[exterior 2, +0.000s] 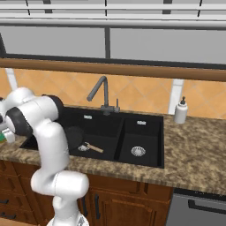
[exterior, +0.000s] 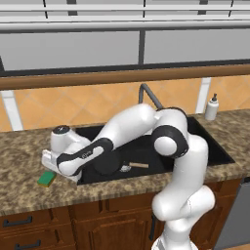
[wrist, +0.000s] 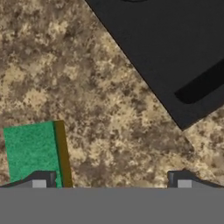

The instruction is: Pick the pan and sponge and place them into the sink. Then turn on the water.

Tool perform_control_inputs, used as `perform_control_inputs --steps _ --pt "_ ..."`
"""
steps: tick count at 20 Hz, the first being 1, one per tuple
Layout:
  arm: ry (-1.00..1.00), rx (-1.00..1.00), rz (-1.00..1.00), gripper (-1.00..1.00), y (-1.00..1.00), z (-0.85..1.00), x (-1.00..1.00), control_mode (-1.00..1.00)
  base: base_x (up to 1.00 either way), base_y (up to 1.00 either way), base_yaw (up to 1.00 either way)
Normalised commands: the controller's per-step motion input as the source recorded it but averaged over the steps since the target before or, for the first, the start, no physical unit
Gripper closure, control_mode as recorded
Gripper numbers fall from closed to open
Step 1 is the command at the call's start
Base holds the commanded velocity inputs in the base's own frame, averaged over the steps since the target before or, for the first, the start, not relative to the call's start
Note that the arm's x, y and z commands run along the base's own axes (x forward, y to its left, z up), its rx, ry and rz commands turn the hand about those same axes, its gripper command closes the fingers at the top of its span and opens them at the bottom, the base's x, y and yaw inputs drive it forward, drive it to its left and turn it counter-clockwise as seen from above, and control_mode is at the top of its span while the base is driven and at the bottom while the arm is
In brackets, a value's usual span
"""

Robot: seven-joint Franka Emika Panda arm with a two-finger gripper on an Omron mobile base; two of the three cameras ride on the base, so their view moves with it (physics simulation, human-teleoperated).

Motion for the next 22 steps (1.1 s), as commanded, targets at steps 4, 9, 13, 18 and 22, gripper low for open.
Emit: perform_control_inputs --steps 4,9,13,18,22 --pt "0.08 -0.03 0.0 -1.0 0.38 0.25 0.23 -1.0 0.0 0.0 0.0" --pt "0.09 -0.09 0.0 -1.0 0.42 -0.01 0.15 -1.0 0.0 0.0 0.0" --pt "0.05 -0.13 0.0 -1.0 0.49 -0.2 0.09 -1.0 0.0 0.0 0.0" --pt "0.0 -0.08 0.0 -1.0 0.24 -0.13 0.1 -1.0 0.0 0.0 0.0" --pt "-0.02 -0.01 0.0 -1.0 -0.07 -0.18 0.0 -1.0 0.0 0.0 0.0"
